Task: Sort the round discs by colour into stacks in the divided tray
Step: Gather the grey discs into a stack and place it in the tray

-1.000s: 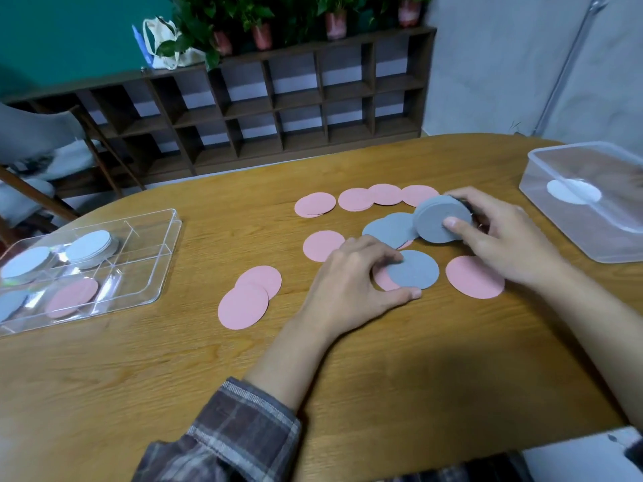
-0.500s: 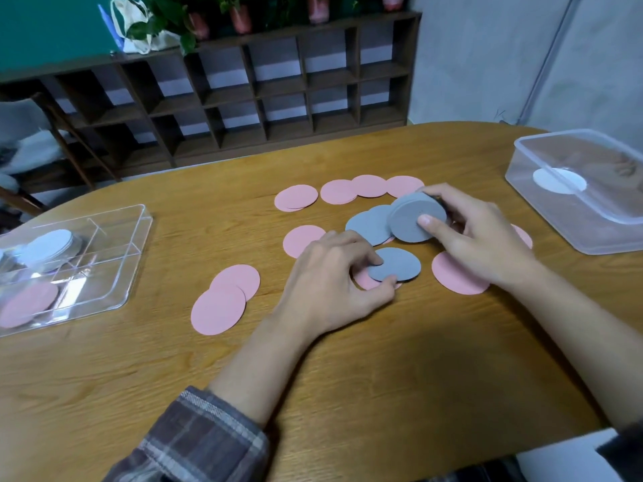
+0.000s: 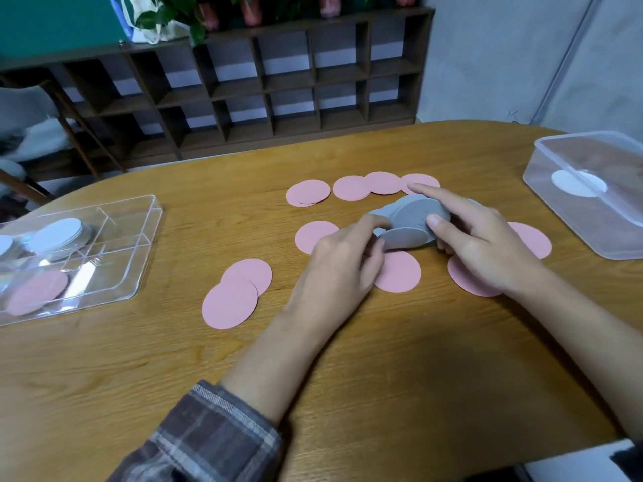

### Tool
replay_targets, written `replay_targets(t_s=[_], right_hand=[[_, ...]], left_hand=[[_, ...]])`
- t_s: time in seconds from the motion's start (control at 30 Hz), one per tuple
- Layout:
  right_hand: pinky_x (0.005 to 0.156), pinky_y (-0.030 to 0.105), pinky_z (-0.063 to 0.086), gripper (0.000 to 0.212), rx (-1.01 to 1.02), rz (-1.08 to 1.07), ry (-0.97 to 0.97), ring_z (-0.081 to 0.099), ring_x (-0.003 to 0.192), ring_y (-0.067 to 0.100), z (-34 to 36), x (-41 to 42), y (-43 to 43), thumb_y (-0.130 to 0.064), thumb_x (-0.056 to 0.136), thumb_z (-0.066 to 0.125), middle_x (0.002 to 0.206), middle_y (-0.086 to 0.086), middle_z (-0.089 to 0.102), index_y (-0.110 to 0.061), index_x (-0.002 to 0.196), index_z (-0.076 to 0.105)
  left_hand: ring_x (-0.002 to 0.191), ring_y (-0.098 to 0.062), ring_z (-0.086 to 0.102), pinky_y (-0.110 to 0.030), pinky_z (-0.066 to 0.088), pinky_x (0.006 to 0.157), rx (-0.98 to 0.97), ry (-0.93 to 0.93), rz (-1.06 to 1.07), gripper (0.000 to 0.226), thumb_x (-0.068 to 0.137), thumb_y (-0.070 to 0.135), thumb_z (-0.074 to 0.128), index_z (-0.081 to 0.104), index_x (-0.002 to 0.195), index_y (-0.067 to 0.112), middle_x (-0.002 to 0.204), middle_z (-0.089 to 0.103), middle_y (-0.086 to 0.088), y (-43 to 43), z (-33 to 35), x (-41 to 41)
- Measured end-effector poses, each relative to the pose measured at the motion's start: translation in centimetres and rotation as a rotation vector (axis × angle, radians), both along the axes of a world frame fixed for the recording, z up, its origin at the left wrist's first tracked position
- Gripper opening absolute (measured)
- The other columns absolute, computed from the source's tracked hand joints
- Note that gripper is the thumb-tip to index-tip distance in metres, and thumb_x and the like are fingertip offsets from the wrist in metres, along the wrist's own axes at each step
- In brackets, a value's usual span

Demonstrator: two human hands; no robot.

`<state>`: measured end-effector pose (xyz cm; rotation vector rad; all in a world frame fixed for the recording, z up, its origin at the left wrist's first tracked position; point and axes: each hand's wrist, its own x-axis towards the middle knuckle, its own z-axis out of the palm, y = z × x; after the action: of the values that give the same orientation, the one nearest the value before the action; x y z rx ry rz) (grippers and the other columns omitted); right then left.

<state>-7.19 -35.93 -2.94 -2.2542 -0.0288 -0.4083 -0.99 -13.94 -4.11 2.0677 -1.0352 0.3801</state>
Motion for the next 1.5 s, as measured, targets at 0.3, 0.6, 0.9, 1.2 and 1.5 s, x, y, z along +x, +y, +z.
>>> replay_targets(t_s=[0.3, 0.6, 0.9, 1.2, 1.5], right_hand=[[0.082, 0.036, 0.049, 0.044, -0.019, 0.058, 0.018, 0.058, 0.083, 0.012, -0.1, 0.0, 0.9, -0.029, 0.110, 0.037, 0.087, -0.019, 0.063, -0.054, 0.144, 0.048], [0.101, 0.011, 0.029, 0.058, -0.261, 0.023, 0.033, 0.037, 0.124, -0.016, 0.2, 0.0, 2.2, -0.038, 0.105, 0.048, 0.143, -0.031, 0.041, -0.039, 0.160, 0.027], [0.077, 0.020, 0.046, 0.036, -0.224, -0.046, -0.009, 0.059, 0.096, 0.007, 0.1, 0.0, 1.1, -0.034, 0.103, 0.055, 0.116, -0.013, 0.064, -0.034, 0.139, 0.052], [0.076, 0.034, 0.041, 0.031, -0.290, -0.187, -0.080, 0.056, 0.089, 0.018, 0.0, -0.3, -0.8, -0.034, 0.101, 0.049, 0.104, -0.005, 0.066, -0.029, 0.132, 0.054], [0.089, 0.044, 0.050, 0.038, -0.372, -0.190, 0.074, 0.056, 0.110, 0.020, 0.1, -0.1, -0.4, -0.032, 0.106, 0.045, 0.127, -0.002, 0.059, -0.029, 0.144, 0.040]], left_hand=[[0.077, -0.007, 0.071, -0.017, 0.055, 0.079, -0.127, 0.079, 0.094, 0.032, 0.097, 0.019, 0.071, 0.070, 0.129, 0.016, 0.084, 0.077, 0.004, -0.5, -0.1, 0.3], [0.066, -0.006, 0.067, -0.025, 0.054, 0.068, -0.156, 0.124, 0.174, 0.020, 0.094, 0.030, 0.076, 0.074, 0.106, 0.014, 0.072, 0.072, 0.006, -1.3, -0.3, 1.0], [0.105, -0.009, 0.061, -0.032, 0.052, 0.089, -0.061, 0.070, 0.152, 0.034, 0.097, 0.042, 0.063, 0.069, 0.121, 0.019, 0.114, 0.064, 0.008, -1.1, -0.5, 1.4], [0.149, -0.015, 0.040, -0.038, 0.037, 0.120, 0.257, 0.144, 0.083, 0.063, 0.097, 0.043, 0.064, 0.049, 0.152, 0.016, 0.160, 0.047, -0.001, -2.0, -0.6, 2.3], [0.117, -0.017, 0.061, -0.039, 0.053, 0.093, 0.223, 0.137, 0.150, 0.040, 0.095, 0.043, 0.068, 0.067, 0.127, 0.019, 0.129, 0.066, 0.008, -1.9, -1.0, 2.7]])
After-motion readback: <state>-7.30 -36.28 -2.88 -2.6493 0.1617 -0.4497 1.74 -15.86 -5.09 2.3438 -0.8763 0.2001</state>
